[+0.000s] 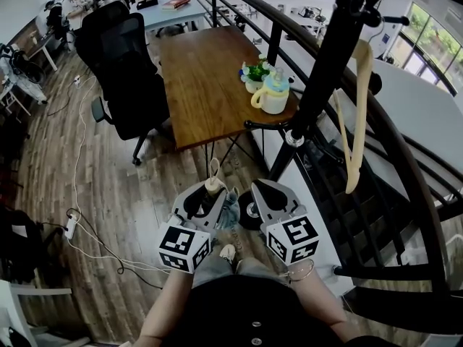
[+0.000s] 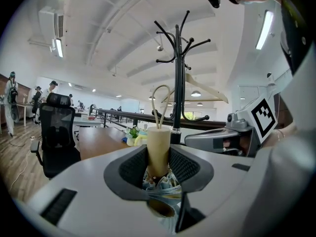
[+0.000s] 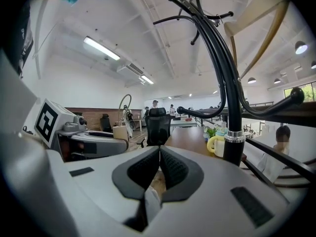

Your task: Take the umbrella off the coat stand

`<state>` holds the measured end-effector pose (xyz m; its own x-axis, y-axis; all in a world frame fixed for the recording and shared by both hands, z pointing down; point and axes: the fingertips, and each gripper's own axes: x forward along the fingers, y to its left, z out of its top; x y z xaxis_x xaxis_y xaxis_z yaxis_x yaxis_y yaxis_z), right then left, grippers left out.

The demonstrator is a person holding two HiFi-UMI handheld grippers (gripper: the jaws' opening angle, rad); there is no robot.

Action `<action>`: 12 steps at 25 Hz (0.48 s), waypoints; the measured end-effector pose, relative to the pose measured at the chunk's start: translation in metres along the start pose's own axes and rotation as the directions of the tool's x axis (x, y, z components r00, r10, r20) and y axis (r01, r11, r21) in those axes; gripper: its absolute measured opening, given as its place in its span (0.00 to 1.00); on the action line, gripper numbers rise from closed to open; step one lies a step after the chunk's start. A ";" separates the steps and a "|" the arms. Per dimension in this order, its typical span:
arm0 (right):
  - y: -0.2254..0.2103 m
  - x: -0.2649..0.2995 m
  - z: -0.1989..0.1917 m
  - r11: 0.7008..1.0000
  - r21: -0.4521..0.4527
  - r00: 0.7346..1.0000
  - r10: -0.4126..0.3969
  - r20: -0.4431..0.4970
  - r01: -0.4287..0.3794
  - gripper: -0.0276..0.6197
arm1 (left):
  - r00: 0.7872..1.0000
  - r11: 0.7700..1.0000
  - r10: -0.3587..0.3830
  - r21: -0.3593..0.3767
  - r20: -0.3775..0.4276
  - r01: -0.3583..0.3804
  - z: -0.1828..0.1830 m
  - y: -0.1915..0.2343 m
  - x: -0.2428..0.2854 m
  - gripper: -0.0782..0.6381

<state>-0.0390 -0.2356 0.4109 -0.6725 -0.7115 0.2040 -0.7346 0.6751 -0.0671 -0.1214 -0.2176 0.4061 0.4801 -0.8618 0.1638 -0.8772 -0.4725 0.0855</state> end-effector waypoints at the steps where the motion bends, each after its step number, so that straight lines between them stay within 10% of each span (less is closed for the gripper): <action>1: 0.000 0.000 -0.001 1.000 0.001 1.000 0.000 -0.002 0.000 0.09 | 1.000 1.000 0.000 0.000 0.001 0.000 0.001 0.000 0.000 0.31; 12: 0.003 0.001 0.000 1.000 -0.009 1.000 0.009 -0.007 -0.009 0.09 | 1.000 1.000 -0.009 -0.003 0.003 0.009 0.001 -0.001 -0.001 0.31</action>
<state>-0.0418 -0.2338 0.4110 -0.6786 -0.7038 0.2100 -0.7274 0.6836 -0.0597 -0.1208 -0.2165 0.4048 0.4879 -0.8580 0.1602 -0.8729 -0.4796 0.0898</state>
